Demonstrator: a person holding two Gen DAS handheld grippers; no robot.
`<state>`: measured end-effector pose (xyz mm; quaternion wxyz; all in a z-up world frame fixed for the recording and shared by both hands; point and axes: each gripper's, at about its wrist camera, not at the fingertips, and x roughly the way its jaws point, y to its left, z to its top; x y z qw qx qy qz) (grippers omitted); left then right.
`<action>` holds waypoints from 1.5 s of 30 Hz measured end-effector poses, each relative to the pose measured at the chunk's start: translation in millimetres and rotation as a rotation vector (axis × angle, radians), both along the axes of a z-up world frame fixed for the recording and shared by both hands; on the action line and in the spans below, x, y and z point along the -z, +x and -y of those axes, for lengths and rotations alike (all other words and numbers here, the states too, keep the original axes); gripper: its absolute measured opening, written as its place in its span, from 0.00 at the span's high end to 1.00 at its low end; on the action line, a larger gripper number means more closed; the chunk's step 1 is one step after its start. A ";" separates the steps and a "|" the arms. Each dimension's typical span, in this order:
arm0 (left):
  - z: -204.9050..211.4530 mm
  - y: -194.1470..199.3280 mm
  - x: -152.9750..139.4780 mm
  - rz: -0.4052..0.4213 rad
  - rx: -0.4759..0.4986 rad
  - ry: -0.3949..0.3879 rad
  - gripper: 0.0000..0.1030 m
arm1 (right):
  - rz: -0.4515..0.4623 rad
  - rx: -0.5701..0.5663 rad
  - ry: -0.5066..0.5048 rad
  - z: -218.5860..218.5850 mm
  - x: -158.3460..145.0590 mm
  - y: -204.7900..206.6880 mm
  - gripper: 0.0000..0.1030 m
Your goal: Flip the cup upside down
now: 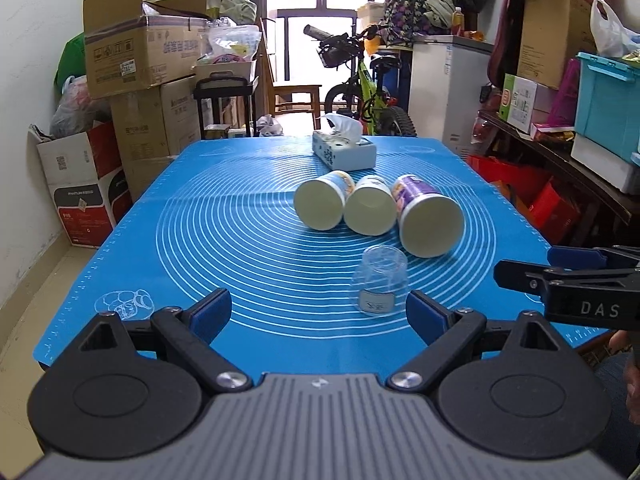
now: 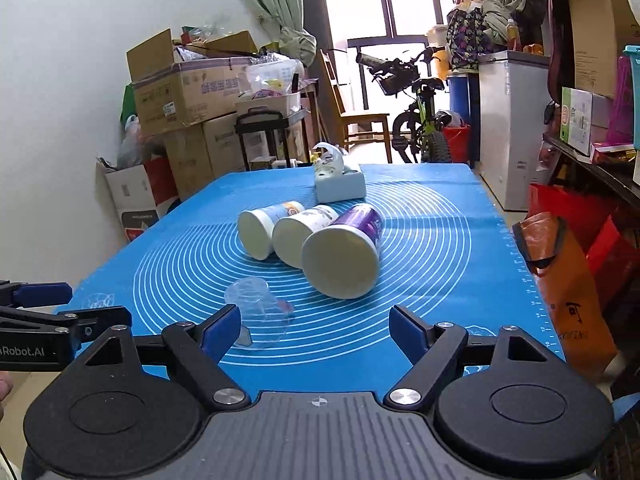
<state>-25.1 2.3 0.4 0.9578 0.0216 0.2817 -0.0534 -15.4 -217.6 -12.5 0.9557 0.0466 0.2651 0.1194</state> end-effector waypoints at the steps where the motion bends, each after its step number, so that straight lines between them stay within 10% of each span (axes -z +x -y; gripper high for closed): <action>1: 1.4 -1.9 0.1 0.000 0.004 0.002 0.09 | -0.002 -0.002 -0.003 0.0 -0.4 -1.4 0.19; 45: 11.8 -15.8 9.6 -0.034 0.033 0.027 0.09 | -0.030 -0.029 -0.036 -3.3 1.7 -25.6 0.19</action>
